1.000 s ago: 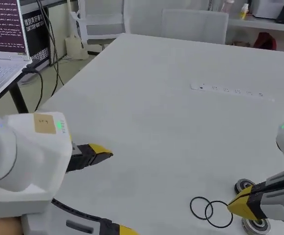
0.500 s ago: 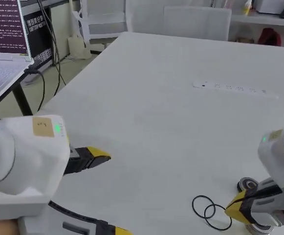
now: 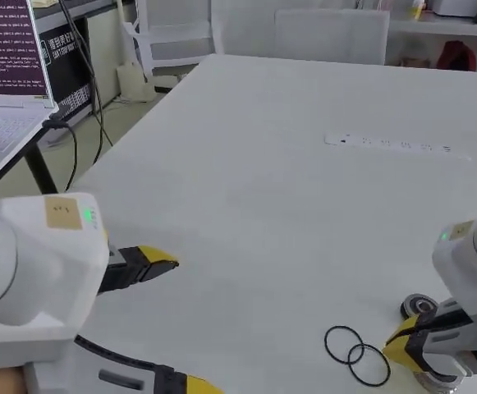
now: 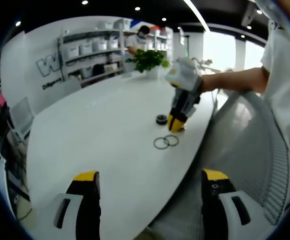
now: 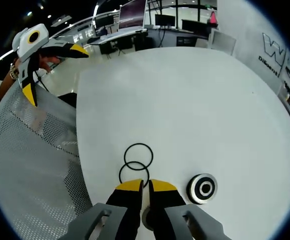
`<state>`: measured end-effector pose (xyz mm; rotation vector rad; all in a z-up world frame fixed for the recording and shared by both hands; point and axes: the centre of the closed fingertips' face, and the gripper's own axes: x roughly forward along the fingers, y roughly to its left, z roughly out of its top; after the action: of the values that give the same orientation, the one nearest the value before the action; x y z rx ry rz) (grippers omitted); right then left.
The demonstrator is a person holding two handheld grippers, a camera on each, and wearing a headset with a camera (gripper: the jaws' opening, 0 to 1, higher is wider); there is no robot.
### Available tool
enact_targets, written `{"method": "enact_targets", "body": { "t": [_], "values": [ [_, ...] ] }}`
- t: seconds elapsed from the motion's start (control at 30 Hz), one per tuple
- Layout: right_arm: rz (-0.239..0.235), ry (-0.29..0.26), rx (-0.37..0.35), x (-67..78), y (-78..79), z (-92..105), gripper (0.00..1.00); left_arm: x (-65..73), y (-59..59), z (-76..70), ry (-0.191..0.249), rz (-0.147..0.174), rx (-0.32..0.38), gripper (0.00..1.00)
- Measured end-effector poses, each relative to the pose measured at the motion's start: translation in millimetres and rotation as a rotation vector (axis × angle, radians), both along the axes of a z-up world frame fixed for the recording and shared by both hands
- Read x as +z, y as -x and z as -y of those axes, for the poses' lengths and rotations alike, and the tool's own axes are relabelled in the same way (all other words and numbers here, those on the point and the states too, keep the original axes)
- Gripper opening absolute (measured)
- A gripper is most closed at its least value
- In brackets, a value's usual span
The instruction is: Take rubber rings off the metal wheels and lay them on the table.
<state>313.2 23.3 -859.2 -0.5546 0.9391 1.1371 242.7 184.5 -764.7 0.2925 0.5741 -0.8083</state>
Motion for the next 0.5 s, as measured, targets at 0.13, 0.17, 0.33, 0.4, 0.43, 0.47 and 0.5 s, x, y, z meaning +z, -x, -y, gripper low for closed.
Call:
{"method": "enact_targets", "body": {
  "t": [0.13,0.17,0.33,0.4,0.43,0.47,0.5],
  "values": [
    [0.010,-0.002,-0.002,2.4,-3.1,2.8,0.03,-0.4,0.2,1.5,-0.020,-0.003,-0.005,0.85],
    [0.011,-0.005,-0.003,3.7,-4.2,3.7,0.03,-0.3,0.2,1.9,-0.023,-0.004,-0.005,0.85],
    [0.021,-0.021,-0.008,10.0,-7.1,4.8,0.04,2.6,1.2,6.8,-0.028,0.001,-0.009,0.85],
    [0.028,-0.027,-0.007,12.7,-7.9,4.4,0.04,2.6,1.5,7.9,-0.034,0.002,-0.010,0.85],
    [0.032,-0.032,-0.005,14.6,-8.2,4.2,0.05,2.1,1.9,8.5,-0.037,0.001,-0.011,0.85],
    [0.035,-0.035,-0.004,16.4,-7.9,4.0,0.05,1.6,2.2,8.9,-0.039,-0.001,-0.012,0.85],
    [0.036,-0.036,-0.004,17.0,-7.8,4.0,0.05,1.1,2.7,9.4,-0.042,-0.003,-0.011,0.85]
  ]
}}
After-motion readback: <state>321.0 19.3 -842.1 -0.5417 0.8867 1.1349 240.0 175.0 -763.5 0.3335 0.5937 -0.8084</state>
